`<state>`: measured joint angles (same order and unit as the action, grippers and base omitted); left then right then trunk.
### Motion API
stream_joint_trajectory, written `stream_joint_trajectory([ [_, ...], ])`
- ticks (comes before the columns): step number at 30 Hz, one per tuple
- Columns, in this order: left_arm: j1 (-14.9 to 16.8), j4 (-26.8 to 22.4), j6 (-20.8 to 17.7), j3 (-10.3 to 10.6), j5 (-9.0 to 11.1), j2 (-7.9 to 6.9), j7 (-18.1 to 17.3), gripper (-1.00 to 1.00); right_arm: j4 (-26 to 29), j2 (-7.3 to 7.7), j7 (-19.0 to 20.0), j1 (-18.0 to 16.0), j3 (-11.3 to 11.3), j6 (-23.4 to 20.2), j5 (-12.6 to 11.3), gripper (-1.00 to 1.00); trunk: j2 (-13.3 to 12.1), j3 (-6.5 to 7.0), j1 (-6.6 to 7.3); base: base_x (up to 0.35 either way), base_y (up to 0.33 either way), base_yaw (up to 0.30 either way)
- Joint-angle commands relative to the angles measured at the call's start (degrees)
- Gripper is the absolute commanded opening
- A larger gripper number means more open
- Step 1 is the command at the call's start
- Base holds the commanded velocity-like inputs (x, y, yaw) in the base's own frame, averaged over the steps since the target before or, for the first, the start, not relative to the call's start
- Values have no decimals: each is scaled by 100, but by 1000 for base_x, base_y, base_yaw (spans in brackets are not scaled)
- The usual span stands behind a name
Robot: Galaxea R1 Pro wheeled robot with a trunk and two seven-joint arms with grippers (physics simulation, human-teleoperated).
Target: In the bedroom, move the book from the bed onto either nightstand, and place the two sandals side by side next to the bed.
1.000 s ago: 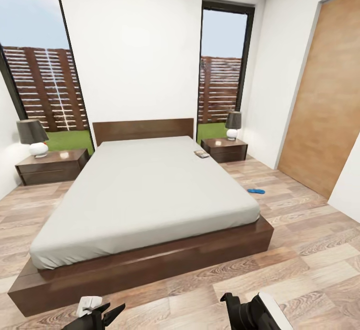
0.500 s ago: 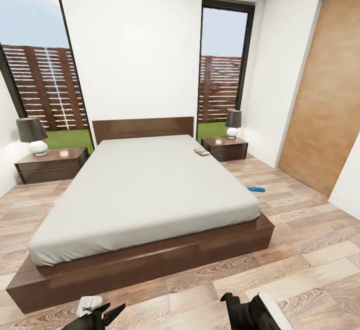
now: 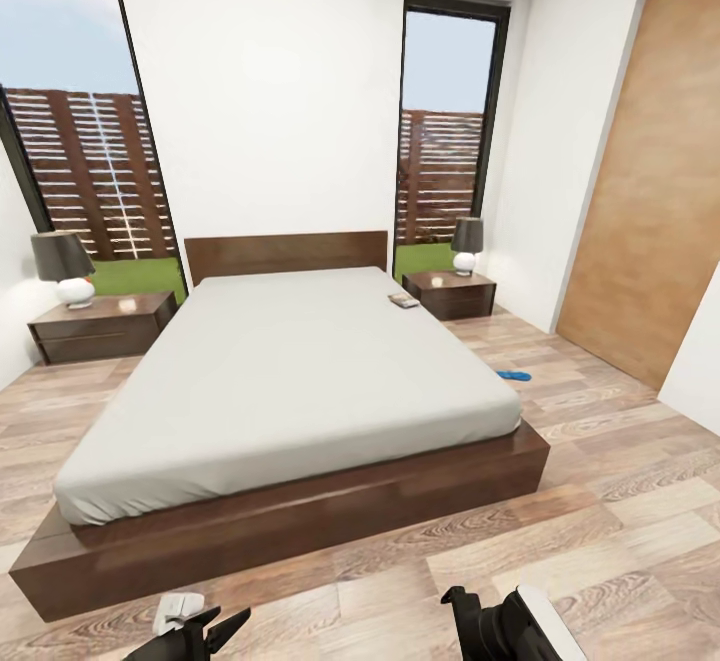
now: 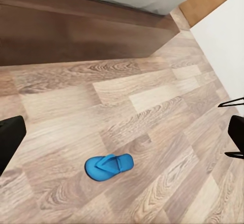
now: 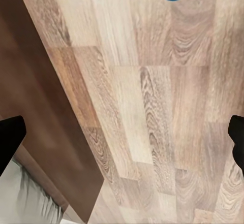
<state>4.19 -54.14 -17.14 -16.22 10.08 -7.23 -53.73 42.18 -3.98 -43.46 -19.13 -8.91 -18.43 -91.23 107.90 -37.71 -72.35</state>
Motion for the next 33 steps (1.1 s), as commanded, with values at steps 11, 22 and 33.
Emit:
stream_joint_trajectory([
  [11,3,0,-53,-4,38,1,-15,100,10,-6,-31,-4,-31,-42,0,100,446,-204,-242,0,0,0],
  [22,5,0,-53,-4,45,2,-14,100,9,-6,-31,-4,-32,-40,0,100,887,-402,-483,0,0,0],
  [33,3,0,-47,-4,46,2,-14,100,8,-6,-31,-4,-32,-41,0,100,1328,-599,-725,0,0,0],
])
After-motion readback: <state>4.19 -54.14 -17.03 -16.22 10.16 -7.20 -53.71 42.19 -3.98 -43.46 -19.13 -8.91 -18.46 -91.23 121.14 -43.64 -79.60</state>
